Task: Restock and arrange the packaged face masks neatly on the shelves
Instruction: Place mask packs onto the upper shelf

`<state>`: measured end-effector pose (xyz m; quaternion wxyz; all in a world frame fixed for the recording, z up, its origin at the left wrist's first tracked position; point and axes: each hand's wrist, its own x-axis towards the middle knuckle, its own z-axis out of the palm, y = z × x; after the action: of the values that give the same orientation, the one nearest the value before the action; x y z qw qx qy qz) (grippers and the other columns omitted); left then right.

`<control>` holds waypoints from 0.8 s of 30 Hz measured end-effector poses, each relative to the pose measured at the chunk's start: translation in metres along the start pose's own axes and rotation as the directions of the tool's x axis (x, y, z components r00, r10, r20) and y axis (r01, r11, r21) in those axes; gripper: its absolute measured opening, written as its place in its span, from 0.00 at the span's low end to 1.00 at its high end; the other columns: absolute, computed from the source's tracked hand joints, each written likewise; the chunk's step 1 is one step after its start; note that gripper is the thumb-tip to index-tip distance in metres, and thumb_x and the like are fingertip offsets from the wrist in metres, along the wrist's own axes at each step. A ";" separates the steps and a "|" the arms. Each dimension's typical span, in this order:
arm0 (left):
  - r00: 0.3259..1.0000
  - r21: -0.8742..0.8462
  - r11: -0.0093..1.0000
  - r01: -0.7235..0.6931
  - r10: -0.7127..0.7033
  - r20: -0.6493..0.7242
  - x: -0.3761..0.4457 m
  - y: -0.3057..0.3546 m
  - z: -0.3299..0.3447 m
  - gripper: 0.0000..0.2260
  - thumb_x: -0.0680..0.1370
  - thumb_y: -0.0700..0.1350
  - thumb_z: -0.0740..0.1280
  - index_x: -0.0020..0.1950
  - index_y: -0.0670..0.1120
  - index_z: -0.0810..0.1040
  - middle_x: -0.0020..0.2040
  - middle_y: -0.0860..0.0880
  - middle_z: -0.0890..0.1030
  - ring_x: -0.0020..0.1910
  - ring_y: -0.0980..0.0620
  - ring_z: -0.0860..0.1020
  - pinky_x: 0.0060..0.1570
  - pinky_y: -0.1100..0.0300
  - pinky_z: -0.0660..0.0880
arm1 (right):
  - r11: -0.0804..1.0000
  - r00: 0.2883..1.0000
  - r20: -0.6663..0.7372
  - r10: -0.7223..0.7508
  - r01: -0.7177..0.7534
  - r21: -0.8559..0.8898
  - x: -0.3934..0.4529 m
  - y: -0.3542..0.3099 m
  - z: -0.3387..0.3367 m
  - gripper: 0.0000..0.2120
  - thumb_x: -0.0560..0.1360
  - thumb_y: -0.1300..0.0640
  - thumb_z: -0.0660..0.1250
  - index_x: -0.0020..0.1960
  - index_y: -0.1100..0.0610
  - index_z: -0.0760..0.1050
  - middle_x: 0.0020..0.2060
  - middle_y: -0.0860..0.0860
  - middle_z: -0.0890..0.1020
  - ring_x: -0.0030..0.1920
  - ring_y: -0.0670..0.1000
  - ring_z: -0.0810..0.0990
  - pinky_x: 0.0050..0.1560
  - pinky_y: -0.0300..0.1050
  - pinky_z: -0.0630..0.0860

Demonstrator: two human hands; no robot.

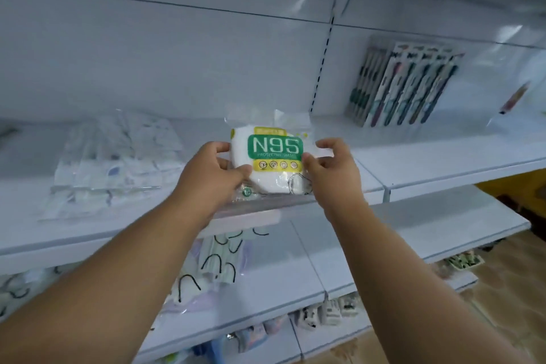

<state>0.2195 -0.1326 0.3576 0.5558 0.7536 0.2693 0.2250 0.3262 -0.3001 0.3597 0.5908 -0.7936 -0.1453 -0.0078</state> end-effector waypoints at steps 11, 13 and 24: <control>0.968 0.467 0.877 0.114 0.007 -0.250 0.127 0.004 0.052 0.25 0.79 0.51 0.68 0.73 0.49 0.64 0.56 0.46 0.80 0.47 0.47 0.77 0.38 0.58 0.68 | 0.790 0.876 0.452 -0.169 0.394 -0.469 0.164 0.000 0.062 0.17 0.79 0.51 0.66 0.66 0.52 0.70 0.54 0.51 0.76 0.48 0.52 0.74 0.45 0.43 0.69; 0.970 0.570 0.811 0.131 0.014 -0.242 0.142 0.003 0.062 0.23 0.80 0.52 0.67 0.72 0.49 0.65 0.58 0.45 0.80 0.52 0.44 0.78 0.45 0.55 0.71 | 0.725 0.864 0.479 -0.158 0.430 -0.538 0.179 0.006 0.066 0.15 0.79 0.51 0.64 0.64 0.55 0.72 0.55 0.55 0.76 0.50 0.55 0.77 0.44 0.45 0.71; 0.922 0.794 0.596 -0.122 0.364 -0.131 0.090 -0.005 0.051 0.10 0.76 0.46 0.73 0.56 0.45 0.83 0.49 0.43 0.81 0.47 0.38 0.79 0.45 0.50 0.78 | 0.515 0.742 0.549 -0.385 0.666 -0.539 0.171 -0.022 0.077 0.14 0.80 0.51 0.63 0.63 0.55 0.74 0.60 0.54 0.74 0.60 0.55 0.71 0.56 0.48 0.70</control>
<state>0.3192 -0.1094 0.3424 0.0989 0.9078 0.3084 0.2663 0.4726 -0.1845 0.3889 0.1694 -0.8583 -0.4741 -0.0993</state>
